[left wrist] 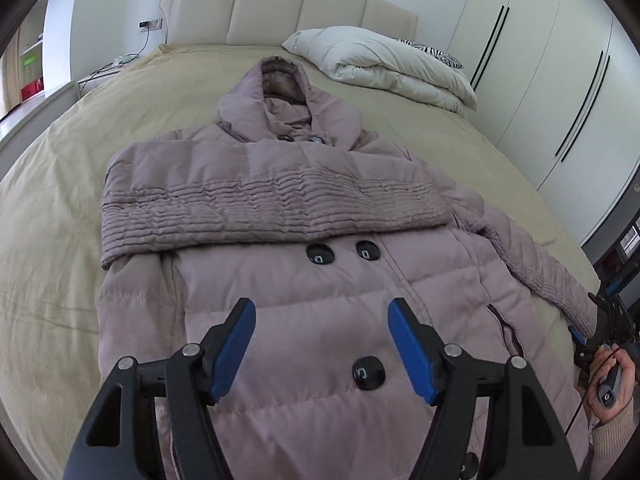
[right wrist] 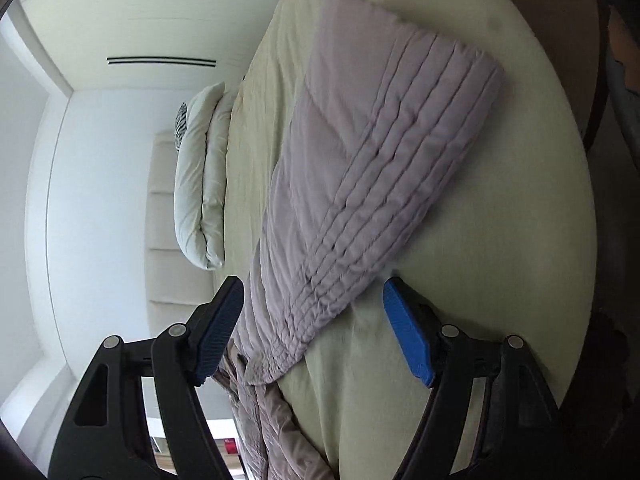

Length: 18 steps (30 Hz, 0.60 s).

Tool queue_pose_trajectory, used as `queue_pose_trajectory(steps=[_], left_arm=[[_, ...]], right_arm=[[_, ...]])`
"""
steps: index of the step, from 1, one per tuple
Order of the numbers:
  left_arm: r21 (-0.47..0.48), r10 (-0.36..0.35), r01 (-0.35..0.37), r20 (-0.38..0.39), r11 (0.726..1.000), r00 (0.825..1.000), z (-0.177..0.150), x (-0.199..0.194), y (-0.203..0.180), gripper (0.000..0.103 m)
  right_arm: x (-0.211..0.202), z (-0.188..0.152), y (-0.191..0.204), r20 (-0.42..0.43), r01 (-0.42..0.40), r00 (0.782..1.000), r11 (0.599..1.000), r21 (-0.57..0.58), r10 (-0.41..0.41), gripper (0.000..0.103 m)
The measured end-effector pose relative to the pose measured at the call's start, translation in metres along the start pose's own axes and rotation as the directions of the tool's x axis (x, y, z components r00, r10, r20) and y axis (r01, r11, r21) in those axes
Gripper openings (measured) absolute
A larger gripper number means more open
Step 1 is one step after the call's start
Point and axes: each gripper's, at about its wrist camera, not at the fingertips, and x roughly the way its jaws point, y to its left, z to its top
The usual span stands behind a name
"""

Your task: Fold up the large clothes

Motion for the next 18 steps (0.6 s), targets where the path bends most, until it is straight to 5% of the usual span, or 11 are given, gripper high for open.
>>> queue_pose_trajectory(steps=[6,9,11,15,18], left_arm=[[-0.009,0.009,-0.009,0.001,1.000,1.000,-0.006,-0.009,0.001,0.076],[-0.031,0.002,-0.002,-0.002,1.000,1.000,-0.005,-0.011,0.007,0.076],[-0.046,-0.015,0.015,0.000,0.999,1.000,-0.004,-0.013,0.010,0.076],[-0.068,-0.043,0.045,0.021,0.997,0.999,-0.001,-0.019,0.015,0.076],[-0.112,-0.083,0.085,0.026,0.990,0.996,0.004,-0.020,0.020,0.076]], right_arm=[[-0.001,0.036,-0.022,0.064,-0.054,0.997,0.992,0.110,0.047,0.072],[0.001,0.049,-0.019,0.078,-0.014,0.997,0.996,0.091,0.007,0.052],[0.003,0.057,-0.013,0.073,0.024,0.997,0.998,0.053,-0.028,0.030],[0.008,0.051,0.045,0.086,0.065,0.995,0.984,-0.166,-0.052,0.020],[0.013,0.023,0.115,0.090,0.079,0.995,0.904,-0.420,-0.045,0.017]])
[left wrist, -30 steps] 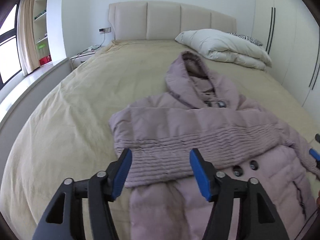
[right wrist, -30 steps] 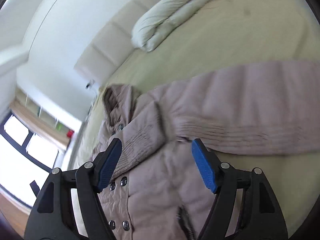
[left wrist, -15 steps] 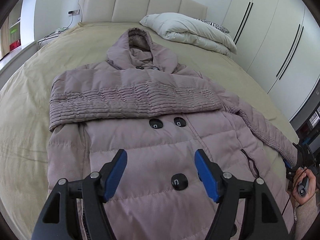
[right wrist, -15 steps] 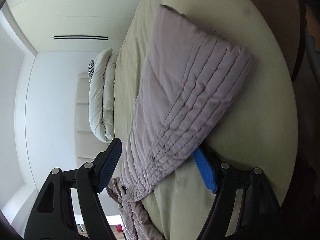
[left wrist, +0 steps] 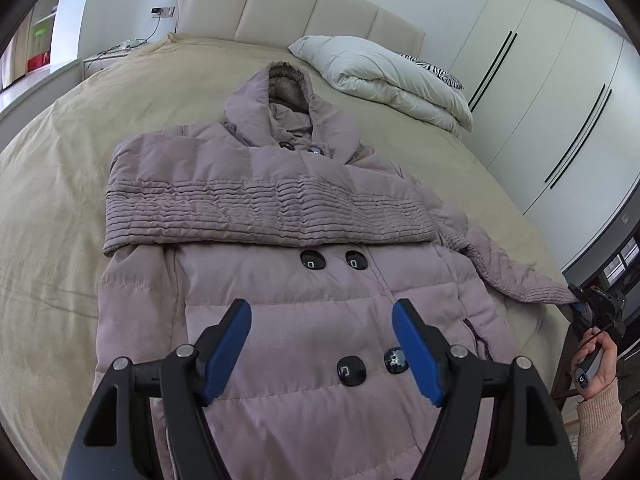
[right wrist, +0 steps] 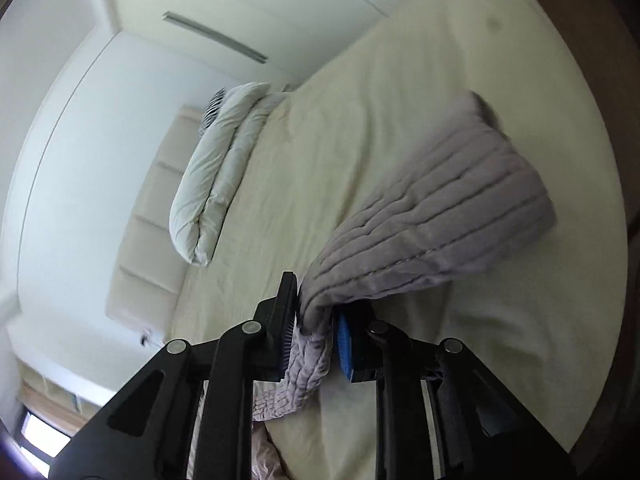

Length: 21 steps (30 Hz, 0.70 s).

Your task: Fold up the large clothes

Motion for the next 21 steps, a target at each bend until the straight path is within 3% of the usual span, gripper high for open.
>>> queue_pose_trajectory(steps=[2,4,8,13,15,17,21], left_arm=[[-0.054,-0.052,0.052,0.000,0.997,0.999,0.004,-0.001,0.006,0.076],[-0.120,-0.113,0.112,0.001,0.987,0.994,0.007,-0.001,0.013,0.076],[-0.238,-0.221,0.220,0.023,0.946,0.975,0.010,-0.002,0.029,0.080],[-0.367,-0.327,0.321,0.048,0.873,0.944,0.009,0.003,0.051,0.094],[-0.448,-0.392,0.367,0.040,0.815,0.919,0.004,0.013,0.060,0.096],[-0.510,-0.451,0.403,0.032,0.760,0.892,-0.001,0.024,0.064,0.097],[-0.585,-0.511,0.438,0.046,0.683,0.858,-0.006,0.037,0.068,0.100]], right_arm=[[0.003,-0.011,0.061,-0.009,-0.013,1.000,0.978,-0.209,0.011,0.016],[0.008,-0.036,0.121,-0.026,-0.019,1.000,0.903,-0.429,0.008,0.016],[0.028,-0.126,0.215,-0.078,-0.060,0.997,0.664,-0.745,0.002,0.013],[0.050,-0.254,0.268,-0.182,-0.158,0.983,0.399,-0.903,-0.023,0.012],[0.062,-0.291,0.271,-0.226,-0.197,0.973,0.342,-0.919,-0.046,0.012],[0.061,-0.322,0.266,-0.260,-0.225,0.963,0.313,-0.923,-0.074,0.012],[0.047,-0.358,0.255,-0.263,-0.234,0.960,0.251,-0.939,-0.091,0.012]])
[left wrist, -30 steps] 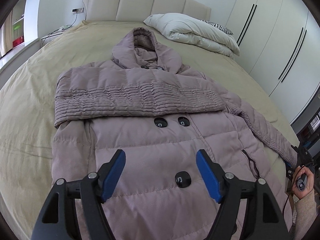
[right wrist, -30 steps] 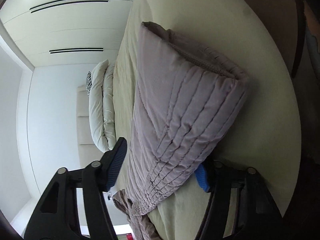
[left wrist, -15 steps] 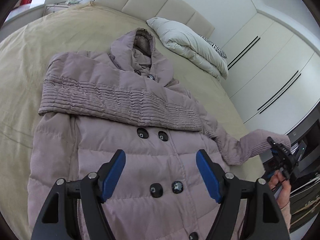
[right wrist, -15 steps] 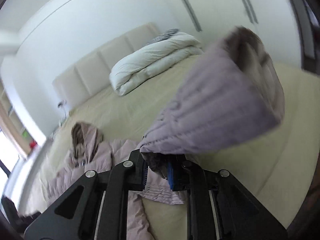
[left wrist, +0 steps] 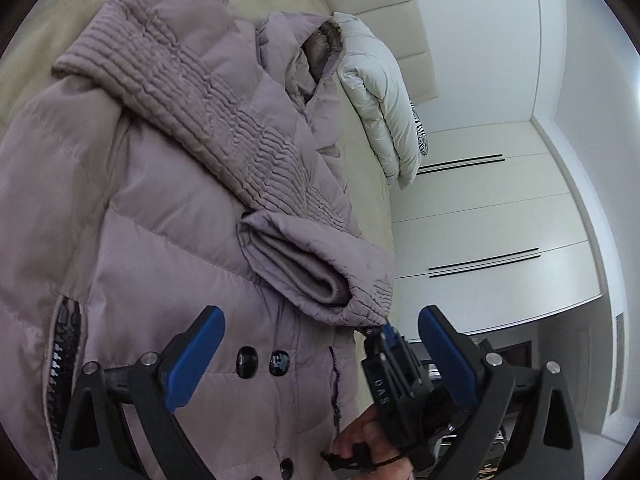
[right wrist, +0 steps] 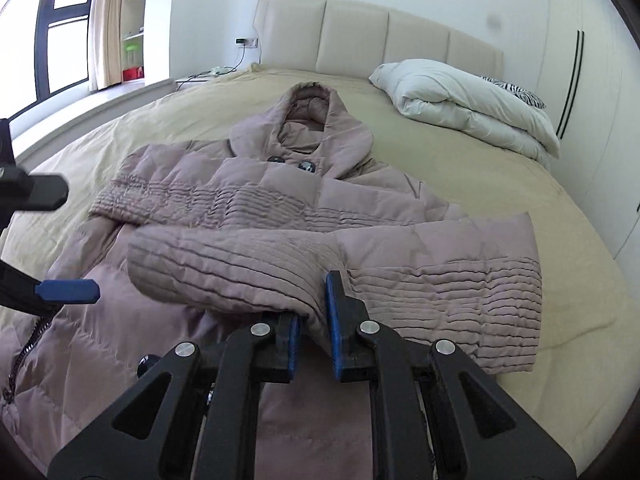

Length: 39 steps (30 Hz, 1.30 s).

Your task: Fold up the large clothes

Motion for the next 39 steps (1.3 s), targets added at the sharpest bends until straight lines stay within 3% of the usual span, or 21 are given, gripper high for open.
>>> queue_pose_trajectory(steps=[6,14,15,17,20,22,25,28,31,33,34,35,37,39], left_arm=[[-0.086,-0.047,0.044,-0.040,0.995,0.998,-0.002,0.008,0.005,0.100],[-0.175,-0.092,0.081,-0.057,0.981,0.994,0.015,0.031,0.011,0.098],[-0.185,-0.114,0.101,-0.062,0.978,0.992,0.018,0.033,0.010,0.094],[-0.177,-0.124,0.105,-0.099,0.979,0.987,0.020,0.040,0.006,0.060],[-0.113,-0.070,0.056,-0.118,0.992,0.991,0.029,0.040,-0.007,0.025],[-0.095,-0.074,0.065,-0.100,0.993,0.992,0.045,0.032,-0.016,0.022],[0.027,-0.016,0.016,-0.021,1.000,1.000,0.077,0.006,-0.044,0.022],[0.128,0.044,-0.052,0.068,0.990,0.997,0.112,-0.022,-0.063,0.022],[0.171,0.147,-0.170,0.141,0.970,0.979,0.143,-0.038,-0.055,0.022],[0.176,0.239,-0.272,0.187,0.946,0.953,0.161,-0.041,-0.039,0.022],[0.166,0.281,-0.316,0.202,0.934,0.938,0.169,-0.041,-0.027,0.022],[0.145,0.308,-0.339,0.199,0.930,0.930,0.175,-0.039,-0.013,0.022],[0.105,0.352,-0.374,0.182,0.922,0.918,0.182,-0.035,0.012,0.023],[0.110,0.392,-0.413,0.175,0.904,0.903,0.181,-0.029,0.029,0.026]], right_arm=[[-0.012,0.006,0.007,0.022,0.002,1.000,1.000,0.008,-0.002,0.012],[-0.027,0.010,0.026,0.048,-0.056,0.997,0.998,-0.041,0.058,0.012],[-0.028,0.008,0.028,0.045,-0.062,0.997,0.997,-0.049,0.065,0.012],[-0.027,0.004,0.033,0.032,-0.075,0.996,0.995,-0.060,0.077,0.012],[-0.022,-0.002,0.032,0.003,-0.096,0.995,0.994,-0.049,0.096,0.013],[-0.020,-0.005,0.028,-0.012,-0.152,0.988,0.988,-0.037,0.151,0.019],[-0.025,-0.010,0.016,-0.004,-0.195,0.981,0.981,0.007,0.195,0.022],[-0.023,-0.017,-0.019,-0.013,-0.256,0.965,0.954,0.158,0.261,0.022],[-0.019,-0.029,-0.069,0.014,-0.274,0.958,0.902,0.335,0.286,0.022],[-0.014,-0.035,-0.103,0.032,-0.265,0.960,0.861,0.434,0.279,0.025],[-0.011,-0.038,-0.118,0.038,-0.257,0.961,0.840,0.478,0.273,0.031],[-0.008,-0.039,-0.132,0.042,-0.251,0.962,0.818,0.518,0.268,0.045],[-0.004,-0.038,-0.156,0.078,-0.259,0.961,0.776,0.575,0.263,0.065],[-0.001,-0.032,-0.171,0.111,-0.272,0.960,0.754,0.598,0.258,0.066]])
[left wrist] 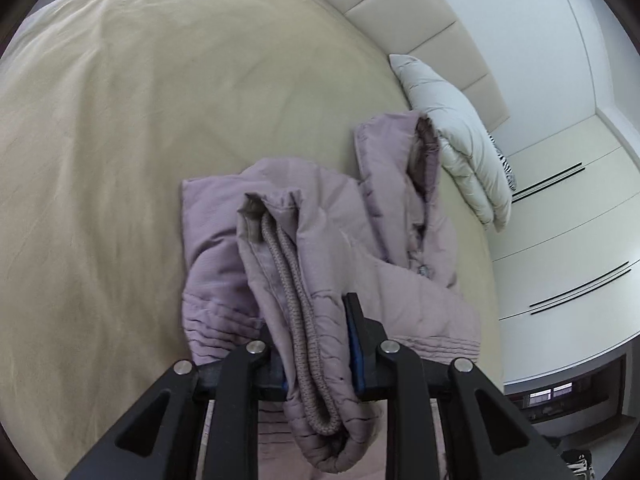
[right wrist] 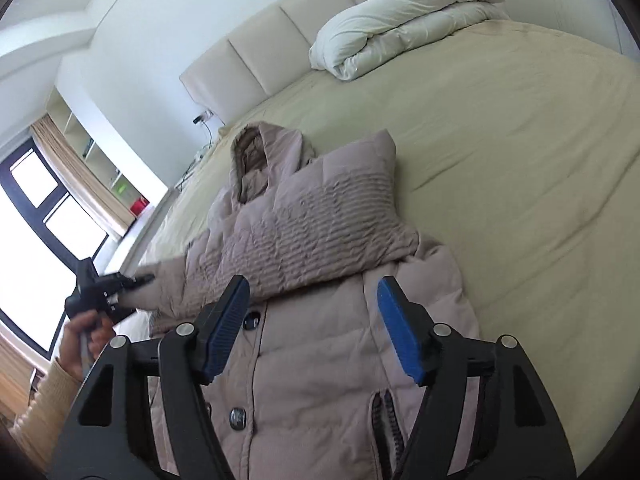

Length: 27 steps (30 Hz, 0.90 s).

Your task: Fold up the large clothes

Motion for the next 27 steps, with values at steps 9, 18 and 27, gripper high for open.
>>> queue_pose_trajectory(steps=[9,18,27], left_arm=[[0.085,0.071,-0.072,0.014,0.994,0.997,-0.005,0.006,0.001,0.035],[0.124,0.074,-0.072,-0.009,0.990,0.997,-0.005,0.010,0.005,0.043],[0.293,0.241,-0.317,0.268,0.902,0.933,-0.013,-0.055,-0.057,0.050]], right_arm=[[0.074,0.075,0.013,-0.048,-0.191,0.979,0.976,0.102,0.197,0.066],[0.183,0.063,-0.019,-0.204,-0.010,0.979,1.000,0.010,0.012,0.050],[0.121,0.103,-0.001,-0.044,0.003,0.999,1.000,-0.024,-0.004,0.052]])
